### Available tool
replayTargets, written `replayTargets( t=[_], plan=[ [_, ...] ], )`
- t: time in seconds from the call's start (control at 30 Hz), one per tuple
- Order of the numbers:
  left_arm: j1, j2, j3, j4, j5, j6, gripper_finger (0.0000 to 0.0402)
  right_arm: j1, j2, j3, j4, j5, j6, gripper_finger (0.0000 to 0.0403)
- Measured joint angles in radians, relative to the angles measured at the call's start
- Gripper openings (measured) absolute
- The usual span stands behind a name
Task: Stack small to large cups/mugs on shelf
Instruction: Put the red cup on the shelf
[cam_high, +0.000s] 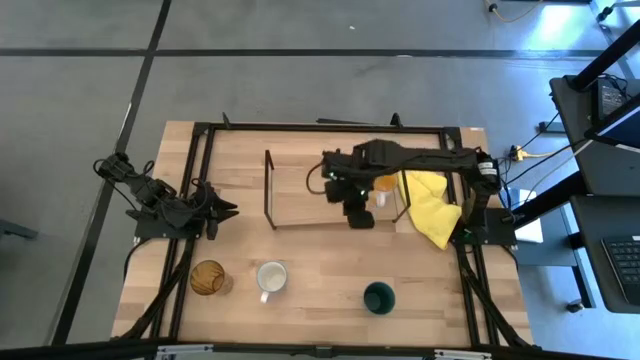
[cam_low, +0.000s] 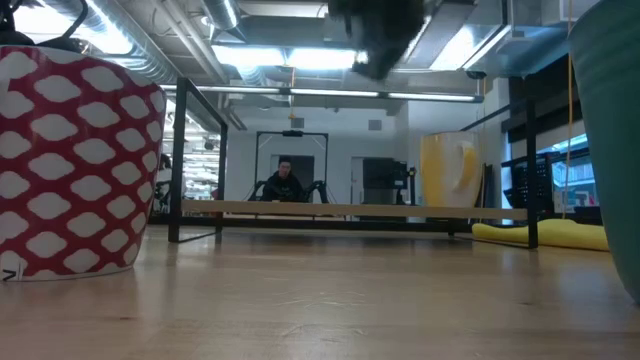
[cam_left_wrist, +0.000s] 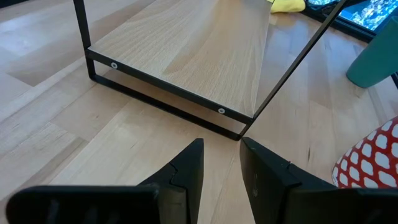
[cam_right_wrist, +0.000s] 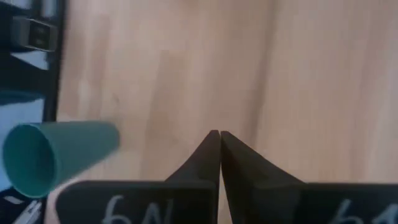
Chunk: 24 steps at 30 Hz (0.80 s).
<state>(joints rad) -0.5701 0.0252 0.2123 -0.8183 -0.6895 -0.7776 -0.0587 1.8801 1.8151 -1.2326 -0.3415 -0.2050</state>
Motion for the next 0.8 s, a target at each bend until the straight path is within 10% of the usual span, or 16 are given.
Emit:
replayTargets(
  t=[0.3,0.8],
  plan=[
    [0.001,0.0,0.0,0.0,0.0,0.0,0.0098,0.147,-0.001,0.203,-0.015,0.196,-0.067,0.0039],
    [0.001,0.0,0.0,0.0,0.0,0.0,0.0098,0.201,0.105,0.268,0.294,0.205,0.254,0.0234]
  ],
)
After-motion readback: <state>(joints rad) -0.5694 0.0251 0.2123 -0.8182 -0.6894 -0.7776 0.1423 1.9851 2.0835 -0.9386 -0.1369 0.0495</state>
